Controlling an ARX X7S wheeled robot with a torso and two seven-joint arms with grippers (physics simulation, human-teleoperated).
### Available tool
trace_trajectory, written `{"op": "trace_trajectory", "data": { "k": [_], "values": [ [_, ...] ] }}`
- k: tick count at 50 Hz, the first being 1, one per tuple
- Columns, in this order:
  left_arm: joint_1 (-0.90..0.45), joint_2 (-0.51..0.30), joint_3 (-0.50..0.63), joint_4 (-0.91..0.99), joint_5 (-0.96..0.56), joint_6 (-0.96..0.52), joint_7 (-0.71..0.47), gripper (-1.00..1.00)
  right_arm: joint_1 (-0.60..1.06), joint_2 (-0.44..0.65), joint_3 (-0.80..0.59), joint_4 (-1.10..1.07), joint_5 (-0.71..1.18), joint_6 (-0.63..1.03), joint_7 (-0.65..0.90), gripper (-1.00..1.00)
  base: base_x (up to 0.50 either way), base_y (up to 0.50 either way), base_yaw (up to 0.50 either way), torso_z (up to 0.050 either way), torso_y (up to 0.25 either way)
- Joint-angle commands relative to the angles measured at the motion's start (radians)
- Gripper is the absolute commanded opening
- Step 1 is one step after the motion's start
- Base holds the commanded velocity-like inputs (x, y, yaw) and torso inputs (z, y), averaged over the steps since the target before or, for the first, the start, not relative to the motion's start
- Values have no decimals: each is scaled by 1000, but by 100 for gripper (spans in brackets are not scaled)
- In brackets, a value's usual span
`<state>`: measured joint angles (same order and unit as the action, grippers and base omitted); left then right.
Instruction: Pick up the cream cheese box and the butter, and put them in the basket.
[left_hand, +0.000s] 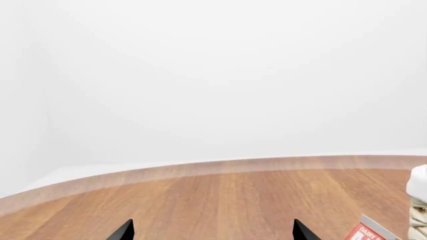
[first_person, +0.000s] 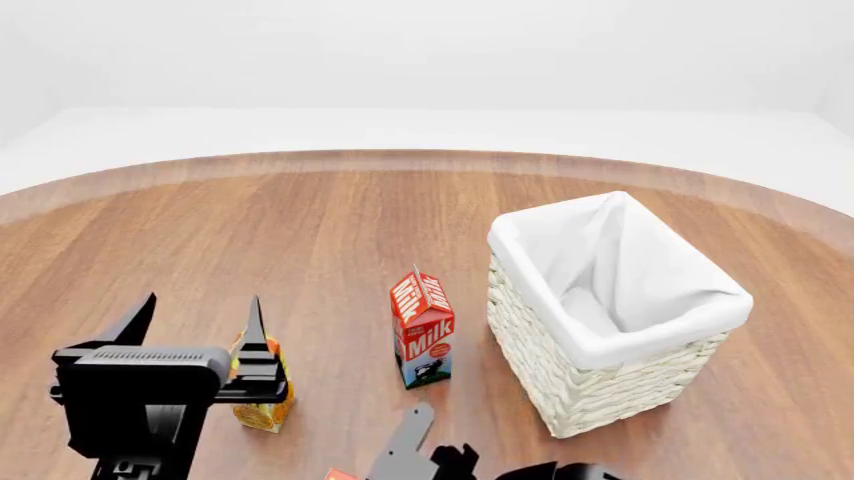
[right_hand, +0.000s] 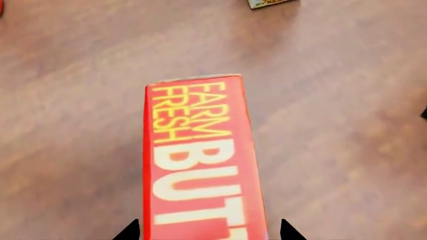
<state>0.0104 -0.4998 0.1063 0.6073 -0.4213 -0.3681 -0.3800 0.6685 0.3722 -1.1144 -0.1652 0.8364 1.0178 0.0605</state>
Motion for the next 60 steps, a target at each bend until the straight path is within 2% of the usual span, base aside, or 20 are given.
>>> {"op": "trace_trajectory", "data": {
  "k": [1, 20, 21, 36, 50, 60],
  "values": [
    [0, -2, 3, 2, -2, -1, -2, 100, -2, -4, -10, 14, -5, -6, -6, 100, 0, 0, 0, 0, 0],
    [-3, -5, 1, 4, -8, -4, -7, 100, -7, -5, -24, 28, -15, -20, -8, 100, 0, 0, 0, 0, 0],
    [-3, -5, 0, 6, -10, -6, -8, 100, -8, -5, -24, 31, -20, -23, -4, -100, 0, 0, 0, 0, 0],
    [-4, -5, 5, -2, -7, 2, -8, 100, -3, 10, 9, -3, 2, -17, 27, -100, 0, 0, 0, 0, 0],
    [-2, -8, 4, -2, -7, 5, -10, 100, 31, 66, 174, -208, 166, 78, 175, -100, 0, 0, 0, 0, 1],
    [-3, -11, 0, 3, -15, 1, -14, 100, 52, 93, 258, -268, 263, 125, 250, -100, 0, 0, 0, 1, 0]
  ]
}}
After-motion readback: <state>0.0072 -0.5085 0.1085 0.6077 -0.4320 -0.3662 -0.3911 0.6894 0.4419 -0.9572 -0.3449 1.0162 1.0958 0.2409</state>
